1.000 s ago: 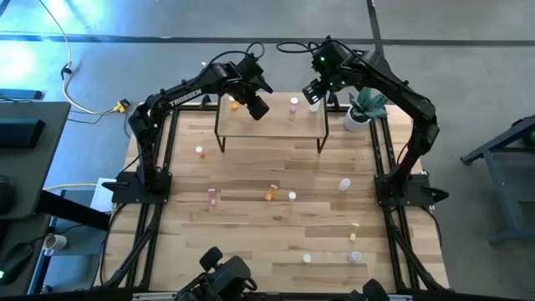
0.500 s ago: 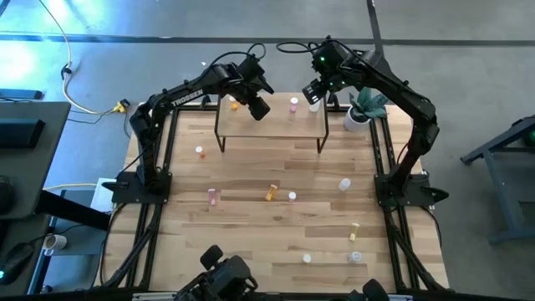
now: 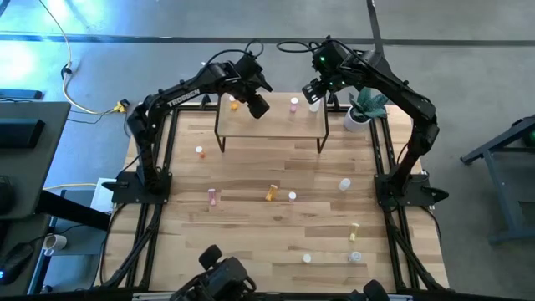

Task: Pick and place medicine bottles onto shelf by color
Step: Adjust the pink pill bottle on the shelf, then put the right pink pill bottle on the shelf aligned with other pink pill bottle

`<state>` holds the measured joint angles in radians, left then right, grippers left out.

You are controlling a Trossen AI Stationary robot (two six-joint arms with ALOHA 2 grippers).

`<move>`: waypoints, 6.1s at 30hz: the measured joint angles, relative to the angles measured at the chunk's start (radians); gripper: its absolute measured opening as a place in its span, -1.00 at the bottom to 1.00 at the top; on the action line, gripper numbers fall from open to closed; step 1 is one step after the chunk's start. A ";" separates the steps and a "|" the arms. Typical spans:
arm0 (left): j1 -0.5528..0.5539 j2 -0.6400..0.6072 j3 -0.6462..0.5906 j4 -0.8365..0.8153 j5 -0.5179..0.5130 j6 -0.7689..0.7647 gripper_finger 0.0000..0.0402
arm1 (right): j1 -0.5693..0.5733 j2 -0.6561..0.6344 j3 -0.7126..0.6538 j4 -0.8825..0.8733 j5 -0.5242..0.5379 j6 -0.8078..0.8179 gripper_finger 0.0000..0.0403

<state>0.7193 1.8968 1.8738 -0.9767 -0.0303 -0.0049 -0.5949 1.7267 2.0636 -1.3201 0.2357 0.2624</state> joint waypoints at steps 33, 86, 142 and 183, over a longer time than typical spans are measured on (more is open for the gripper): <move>0.027 -0.416 -0.166 0.017 0.096 0.117 -0.22 | 0.009 0.123 0.000 0.177 -0.091 0.170 -0.12; 0.067 -0.518 -0.486 0.268 0.176 0.087 -0.22 | 0.050 0.282 -0.001 0.135 -0.097 0.395 -0.12; 0.052 -0.625 -0.514 0.127 0.178 0.050 -0.22 | 0.118 0.137 0.000 0.180 -0.140 -0.015 -0.12; -0.387 -0.960 -0.914 0.428 0.231 -0.233 -0.22 | 0.643 -0.365 -0.903 0.594 -0.230 0.193 -0.12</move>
<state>0.3320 0.9367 0.9600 -0.5484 0.2008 -0.2383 0.0479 1.3613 1.1610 -0.7262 0.0059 0.4553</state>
